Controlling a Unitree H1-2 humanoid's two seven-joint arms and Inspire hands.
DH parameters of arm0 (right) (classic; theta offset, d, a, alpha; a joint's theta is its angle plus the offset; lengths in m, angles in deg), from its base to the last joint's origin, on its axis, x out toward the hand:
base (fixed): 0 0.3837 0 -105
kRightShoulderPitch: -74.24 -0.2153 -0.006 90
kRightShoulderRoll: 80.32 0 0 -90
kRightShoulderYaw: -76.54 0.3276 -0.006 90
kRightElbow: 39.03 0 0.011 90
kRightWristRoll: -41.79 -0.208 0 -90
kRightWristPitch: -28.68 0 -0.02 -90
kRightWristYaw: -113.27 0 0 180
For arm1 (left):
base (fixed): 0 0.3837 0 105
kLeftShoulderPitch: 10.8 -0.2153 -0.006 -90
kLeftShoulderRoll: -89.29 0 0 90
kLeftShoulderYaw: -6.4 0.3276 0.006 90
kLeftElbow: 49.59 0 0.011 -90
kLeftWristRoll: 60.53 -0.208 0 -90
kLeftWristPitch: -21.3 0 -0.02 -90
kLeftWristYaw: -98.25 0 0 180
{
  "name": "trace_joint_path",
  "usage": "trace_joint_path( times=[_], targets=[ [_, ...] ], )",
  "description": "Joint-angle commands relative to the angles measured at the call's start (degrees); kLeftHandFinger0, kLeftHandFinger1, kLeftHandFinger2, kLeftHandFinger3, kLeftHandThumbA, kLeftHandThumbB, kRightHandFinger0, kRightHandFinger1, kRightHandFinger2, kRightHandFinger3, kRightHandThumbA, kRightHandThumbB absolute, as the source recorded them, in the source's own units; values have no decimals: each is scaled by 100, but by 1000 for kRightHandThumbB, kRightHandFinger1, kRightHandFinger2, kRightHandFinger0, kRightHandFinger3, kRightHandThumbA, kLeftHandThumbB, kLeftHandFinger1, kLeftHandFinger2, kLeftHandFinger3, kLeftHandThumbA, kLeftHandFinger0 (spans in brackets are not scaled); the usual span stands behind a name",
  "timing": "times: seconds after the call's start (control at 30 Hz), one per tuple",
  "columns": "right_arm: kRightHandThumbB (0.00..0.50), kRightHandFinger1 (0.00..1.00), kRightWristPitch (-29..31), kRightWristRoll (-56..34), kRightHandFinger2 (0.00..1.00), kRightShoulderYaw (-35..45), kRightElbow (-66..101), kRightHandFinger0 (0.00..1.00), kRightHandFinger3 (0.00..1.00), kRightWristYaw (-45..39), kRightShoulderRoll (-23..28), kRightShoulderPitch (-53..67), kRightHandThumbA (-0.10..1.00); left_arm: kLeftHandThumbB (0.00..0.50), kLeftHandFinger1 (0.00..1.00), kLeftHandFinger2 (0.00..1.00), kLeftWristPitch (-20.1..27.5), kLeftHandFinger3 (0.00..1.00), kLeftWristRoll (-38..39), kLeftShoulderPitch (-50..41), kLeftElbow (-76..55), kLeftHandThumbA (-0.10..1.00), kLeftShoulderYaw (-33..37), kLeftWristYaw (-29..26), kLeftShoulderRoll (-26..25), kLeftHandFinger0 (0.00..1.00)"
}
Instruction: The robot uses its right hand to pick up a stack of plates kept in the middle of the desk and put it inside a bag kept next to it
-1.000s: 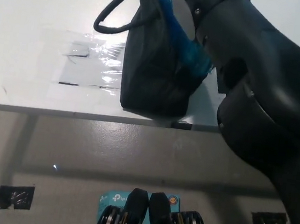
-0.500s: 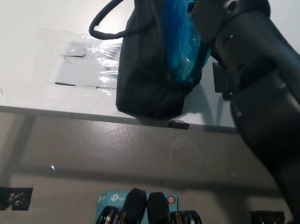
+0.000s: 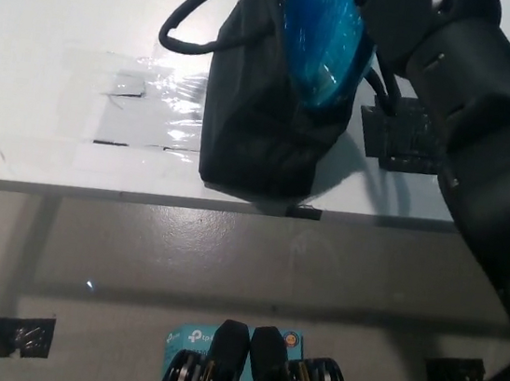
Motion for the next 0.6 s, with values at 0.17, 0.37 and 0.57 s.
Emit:
trace_joint_path(
  times=[0.17, 0.37, 0.57],
  targets=[
    [25, 55, 70, 216, 61, -110, 337, 7, 387, 494, -28, -242, -90, 8, 836, 854, -86, 934, -215, -6, -138, -100, -37, 150, -34, 811],
    [44, 0, -3, -1, 58, 133, 418, 0, 602, 643, -196, 83, -100, 0, 813, 834, -86, 940, -184, -23, -216, -100, -38, 223, 19, 789],
    [4, 40, -12, 1, 139, 396, 289, 0, 600, 823, -340, 369, -62, 0, 834, 855, -86, 939, -228, 91, -184, -100, -65, 350, 76, 813]
  ],
)
